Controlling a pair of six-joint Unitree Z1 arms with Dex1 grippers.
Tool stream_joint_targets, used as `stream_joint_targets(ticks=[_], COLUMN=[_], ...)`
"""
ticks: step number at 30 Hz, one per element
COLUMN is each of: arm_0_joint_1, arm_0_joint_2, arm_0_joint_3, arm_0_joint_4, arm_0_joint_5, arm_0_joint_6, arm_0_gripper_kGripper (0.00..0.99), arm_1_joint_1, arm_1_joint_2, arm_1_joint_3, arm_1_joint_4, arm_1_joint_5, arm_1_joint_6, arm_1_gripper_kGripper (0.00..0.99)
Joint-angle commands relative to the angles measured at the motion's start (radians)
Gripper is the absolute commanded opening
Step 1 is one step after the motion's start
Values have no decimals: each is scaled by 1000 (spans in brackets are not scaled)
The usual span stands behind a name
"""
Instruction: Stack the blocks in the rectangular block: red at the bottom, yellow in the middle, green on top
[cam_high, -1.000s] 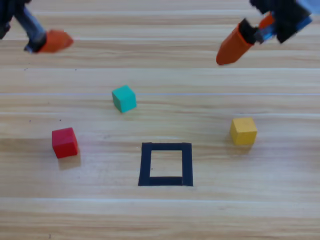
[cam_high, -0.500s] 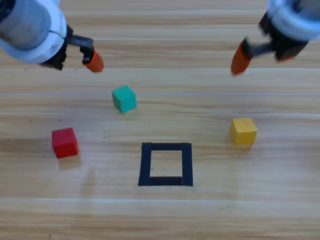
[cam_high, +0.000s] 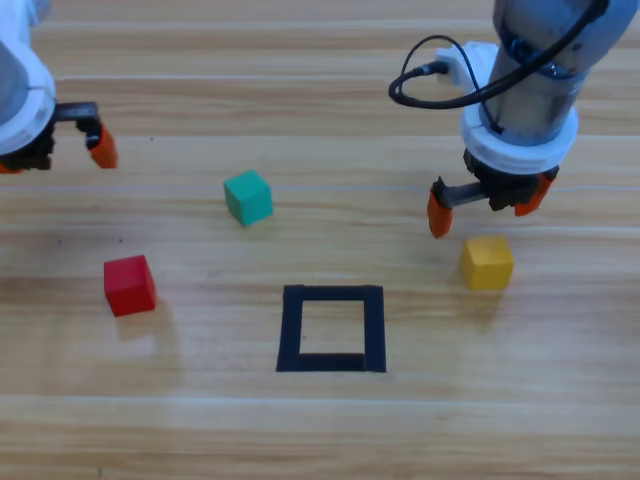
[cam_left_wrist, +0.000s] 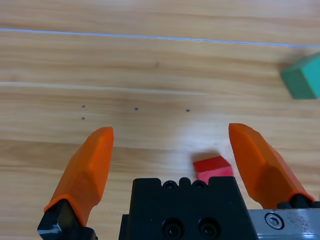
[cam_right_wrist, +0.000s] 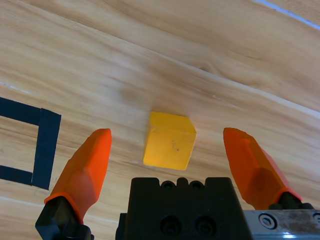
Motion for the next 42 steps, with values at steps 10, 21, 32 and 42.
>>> stream_joint_targets(ticks=[10,21,32,42], arm_0_joint_1=[-189,-189,-153,-153], arm_0_joint_2=[300,272,197,178], arm_0_joint_3=[-234,-162,-37,60], arm_0_joint_4=[263,247,157,69], arm_0_joint_5=[21,-70,-76,-100], arm_0_joint_6=[-166,-189,-237,-326], arm_0_gripper_kGripper=[988,990,990,988], arm_1_joint_1=[-6,-6,-24,-72], arm_1_joint_2=[96,154,163,149], arm_1_joint_3=[20,18,23,38], arm_1_joint_4=[33,35,51,53], arm_1_joint_5=[3,59,85,48], arm_1_joint_6=[75,84,85,87], arm_1_gripper_kGripper=[920,836,727,859])
